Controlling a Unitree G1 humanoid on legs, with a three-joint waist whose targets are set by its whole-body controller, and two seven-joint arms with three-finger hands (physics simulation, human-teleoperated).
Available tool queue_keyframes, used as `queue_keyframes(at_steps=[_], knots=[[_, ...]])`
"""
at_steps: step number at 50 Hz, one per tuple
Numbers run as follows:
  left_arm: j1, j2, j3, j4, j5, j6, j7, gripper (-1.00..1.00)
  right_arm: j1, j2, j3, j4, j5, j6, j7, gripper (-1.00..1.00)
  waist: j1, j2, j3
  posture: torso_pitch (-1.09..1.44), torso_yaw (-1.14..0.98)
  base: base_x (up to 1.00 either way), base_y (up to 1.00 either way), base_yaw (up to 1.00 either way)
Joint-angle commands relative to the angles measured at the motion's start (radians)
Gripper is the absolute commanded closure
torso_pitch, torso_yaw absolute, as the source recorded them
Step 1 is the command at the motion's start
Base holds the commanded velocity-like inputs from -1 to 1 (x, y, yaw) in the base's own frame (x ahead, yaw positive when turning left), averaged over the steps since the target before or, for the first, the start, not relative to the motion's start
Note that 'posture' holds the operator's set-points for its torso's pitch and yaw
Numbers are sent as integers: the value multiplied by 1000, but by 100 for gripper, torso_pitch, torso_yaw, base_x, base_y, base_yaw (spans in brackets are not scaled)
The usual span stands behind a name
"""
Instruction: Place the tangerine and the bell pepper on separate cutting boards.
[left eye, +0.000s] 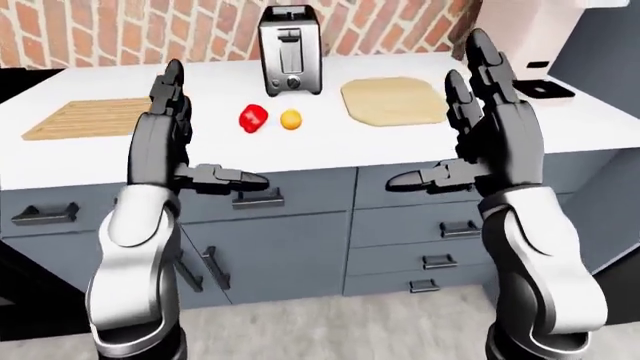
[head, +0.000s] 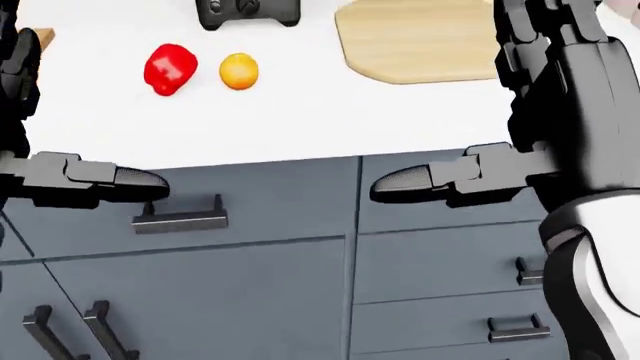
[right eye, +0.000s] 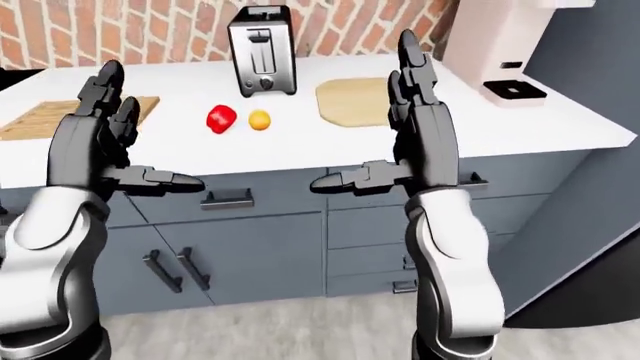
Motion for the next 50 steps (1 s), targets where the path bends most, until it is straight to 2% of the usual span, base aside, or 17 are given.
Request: queue_keyframes(at_steps=[1,5,8,9,11,14,19,22,23,25,31,35,36,40,45,46,50], knots=[[-30,17,24,-43,15,-36,12,-100,-29,0,5,-39,8,-37,5,-100,4,1,-22,0,0,25,23,0],[-29,18,27,-54,16,-25,10,-100,-30,-6,10,-44,-7,-38,9,-100,6,45,-25,0,0,7,21,0],[-27,11,17,-44,21,-36,14,-100,-30,-6,14,-44,-16,-40,14,-100,13,136,-44,0,0,5,21,0],[-27,8,16,-43,21,-37,15,-100,-31,-4,14,-44,-18,-41,16,-100,10,100,-52,0,0,5,21,0],[-25,9,19,-42,22,-40,12,-100,-31,-6,12,-45,-22,-41,19,-100,21,115,-32,0,0,5,20,0],[-19,3,13,-44,26,-44,14,-100,-28,-2,16,-41,-27,-50,22,-100,18,87,-44,0,0,5,21,0],[-20,4,18,-40,25,-45,14,-100,-29,3,8,-38,-14,-52,17,-100,11,36,-29,0,0,5,21,0],[-19,8,18,-38,29,-50,14,-100,-35,-2,10,-36,-17,-52,18,-100,10,-35,-43,0,0,5,21,0],[-19,7,19,-41,29,-49,13,-100,-31,-1,10,-38,-17,-53,18,-100,2,7,-35,0,0,5,21,0],[-19,8,17,-41,33,-52,12,-100,-28,0,11,-41,-18,-54,19,-100,2,-10,-41,0,0,5,21,0],[-18,6,17,-39,37,-54,10,-100,-20,0,11,-39,-21,-61,23,-100,1,38,-26,0,0,4,21,0],[-16,5,18,-42,39,-53,8,-100,-18,1,13,-41,-28,-67,29,-100,-5,135,-40,0,0,5,33,0],[-16,6,19,-43,39,-51,7,-100,-19,3,10,-44,-25,-63,28,-100,-4,96,-34,0,0,5,51,0],[-18,5,17,-41,41,-52,6,-100,-19,3,7,-50,-17,-58,25,-100,-1,65,-22,0,0,4,51,0],[-17,5,15,-37,46,-58,5,-100,-16,5,11,-42,-15,-70,20,-100,-2,-23,-16,0,0,4,44,0],[-15,5,13,-37,48,-60,3,-100,-17,9,8,-43,-8,-71,19,-100,-10,37,-18,0,0,5,5,0],[-11,1,11,-41,52,-58,1,-100,-15,7,6,-45,-1,-71,18,-100,-15,107,-19,0,0,10,0,0]])
